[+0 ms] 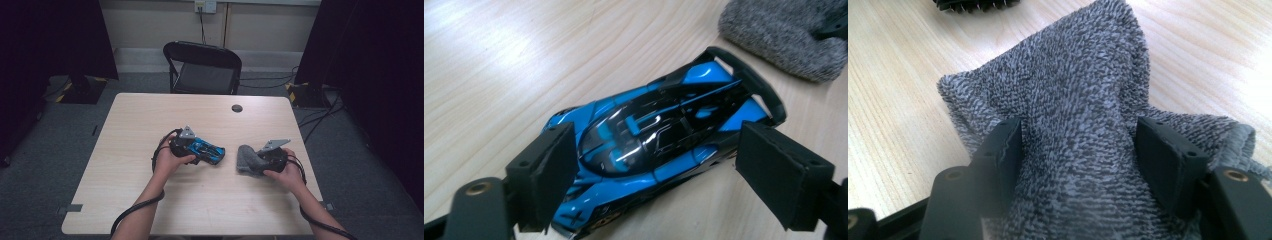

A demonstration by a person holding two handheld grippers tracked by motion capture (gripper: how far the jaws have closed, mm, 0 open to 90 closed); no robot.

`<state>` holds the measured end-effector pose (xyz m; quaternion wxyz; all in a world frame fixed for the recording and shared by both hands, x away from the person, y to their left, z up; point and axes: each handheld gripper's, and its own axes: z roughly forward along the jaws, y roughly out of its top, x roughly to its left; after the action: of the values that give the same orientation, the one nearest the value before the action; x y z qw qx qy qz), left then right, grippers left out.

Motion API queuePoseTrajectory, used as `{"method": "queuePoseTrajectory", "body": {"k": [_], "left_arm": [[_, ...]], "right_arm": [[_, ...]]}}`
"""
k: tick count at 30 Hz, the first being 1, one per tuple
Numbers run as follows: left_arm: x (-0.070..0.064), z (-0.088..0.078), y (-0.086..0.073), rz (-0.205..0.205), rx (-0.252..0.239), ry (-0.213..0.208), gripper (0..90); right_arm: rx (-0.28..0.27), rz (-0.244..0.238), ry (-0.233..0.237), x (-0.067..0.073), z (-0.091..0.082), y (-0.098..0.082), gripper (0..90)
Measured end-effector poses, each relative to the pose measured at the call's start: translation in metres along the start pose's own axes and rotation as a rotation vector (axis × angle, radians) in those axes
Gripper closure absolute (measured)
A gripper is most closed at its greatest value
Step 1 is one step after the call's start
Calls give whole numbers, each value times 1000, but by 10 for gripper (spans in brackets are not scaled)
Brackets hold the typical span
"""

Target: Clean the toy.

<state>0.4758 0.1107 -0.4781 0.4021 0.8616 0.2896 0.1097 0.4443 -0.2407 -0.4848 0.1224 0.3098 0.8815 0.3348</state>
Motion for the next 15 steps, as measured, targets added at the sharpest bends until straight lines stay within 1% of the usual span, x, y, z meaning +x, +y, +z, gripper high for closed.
{"method": "queuePoseTrajectory", "body": {"k": [1,3,5,8,10,11,13,15], "left_arm": [[0,1,-1,-3,4,-5,161],[0,6,-3,6,20,-3,161],[0,9,-5,32,30,10,140],[0,8,-7,29,22,10,139],[0,8,-8,57,15,10,136],[-1,9,-9,61,13,11,131],[-2,10,-9,67,12,15,113],[-4,10,-10,70,10,25,111]], "right_arm": [[-1,0,-1,0,0,0,365],[-3,-1,-1,0,0,-1,365],[-3,-1,-1,0,0,-1,368],[4,-10,-9,1,0,0,400],[12,-16,-16,1,0,0,430],[14,-19,-21,1,0,1,458],[22,-21,-38,1,-1,2,540],[27,-11,-56,1,-1,2,619]]}}
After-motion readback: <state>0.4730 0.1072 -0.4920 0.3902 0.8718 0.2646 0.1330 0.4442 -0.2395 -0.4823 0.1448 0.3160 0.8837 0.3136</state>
